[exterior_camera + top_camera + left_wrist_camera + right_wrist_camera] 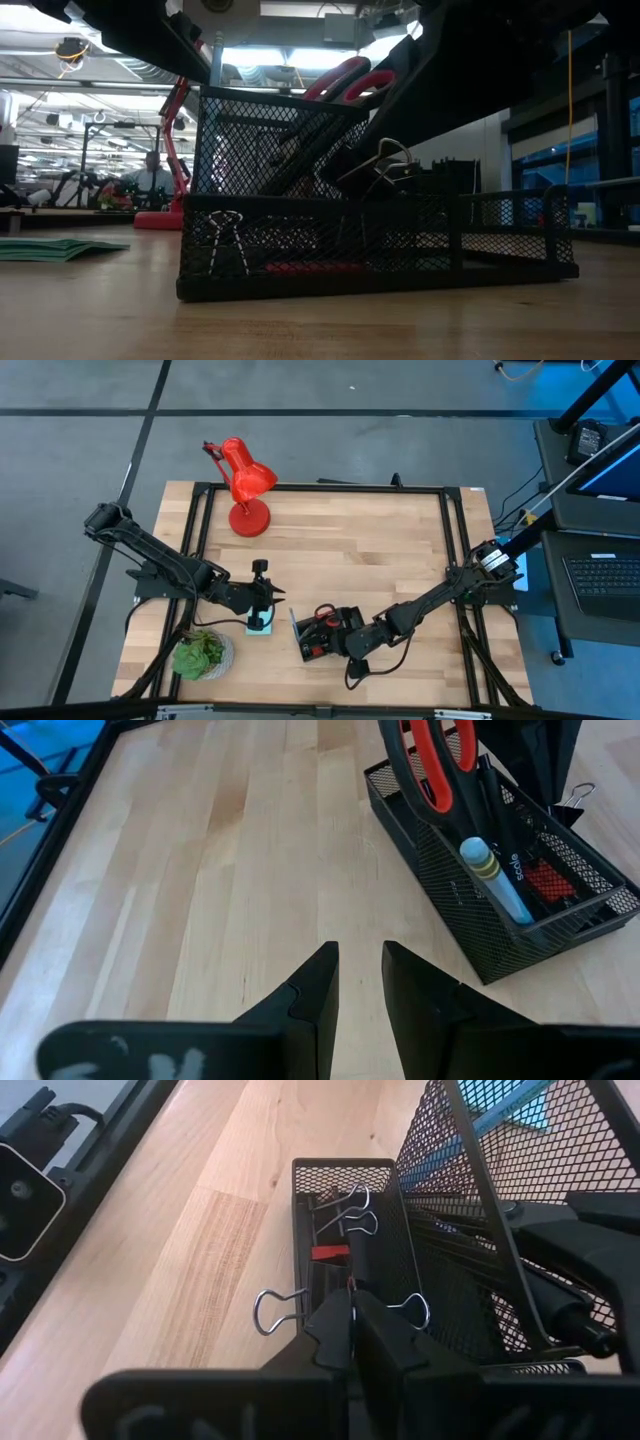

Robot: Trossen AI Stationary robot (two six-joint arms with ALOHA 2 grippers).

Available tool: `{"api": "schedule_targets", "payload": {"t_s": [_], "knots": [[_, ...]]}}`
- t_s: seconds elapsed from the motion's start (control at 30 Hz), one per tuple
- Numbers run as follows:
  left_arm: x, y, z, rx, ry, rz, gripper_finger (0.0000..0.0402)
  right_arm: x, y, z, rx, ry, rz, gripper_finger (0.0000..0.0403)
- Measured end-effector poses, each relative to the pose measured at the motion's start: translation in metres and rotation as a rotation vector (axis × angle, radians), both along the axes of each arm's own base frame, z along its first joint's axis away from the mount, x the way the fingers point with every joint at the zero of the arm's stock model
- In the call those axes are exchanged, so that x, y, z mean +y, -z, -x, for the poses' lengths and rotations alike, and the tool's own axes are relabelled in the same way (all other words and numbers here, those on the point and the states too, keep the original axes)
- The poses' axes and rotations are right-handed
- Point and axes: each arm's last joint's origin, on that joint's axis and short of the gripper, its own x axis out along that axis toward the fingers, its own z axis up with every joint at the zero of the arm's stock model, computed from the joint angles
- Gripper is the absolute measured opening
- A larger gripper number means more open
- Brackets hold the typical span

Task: Pick and place office supplies into organizer
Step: Put the black binder clip into the black desk organizer

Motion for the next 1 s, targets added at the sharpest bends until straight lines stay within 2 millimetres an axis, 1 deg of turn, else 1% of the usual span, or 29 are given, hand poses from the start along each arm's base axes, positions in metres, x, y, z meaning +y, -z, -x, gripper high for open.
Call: {"api": "schedule_targets", "payload": {"t_s": [0.6, 0.73, 0.87, 1.0], "knots": [[0.000, 0.000, 0.000, 0.000, 0.000, 0.000, 0.0075, 0.000, 0.001, 0.000, 0.002, 0.000, 0.000, 0.0020], [0.000, 0.000, 0.000, 0.000, 0.000, 0.000, 0.0075, 0.000, 0.001, 0.000, 0.004, -0.003, 0.004, 0.0013], [0.000, 0.000, 0.000, 0.000, 0.000, 0.000, 0.0075, -0.001, 0.002, 0.000, -0.002, -0.004, 0.054, 0.0008], [0.000, 0.000, 0.000, 0.000, 0.000, 0.000, 0.0075, 0.000, 0.010, 0.000, -0.003, 0.005, 0.116, 0.0011]]}}
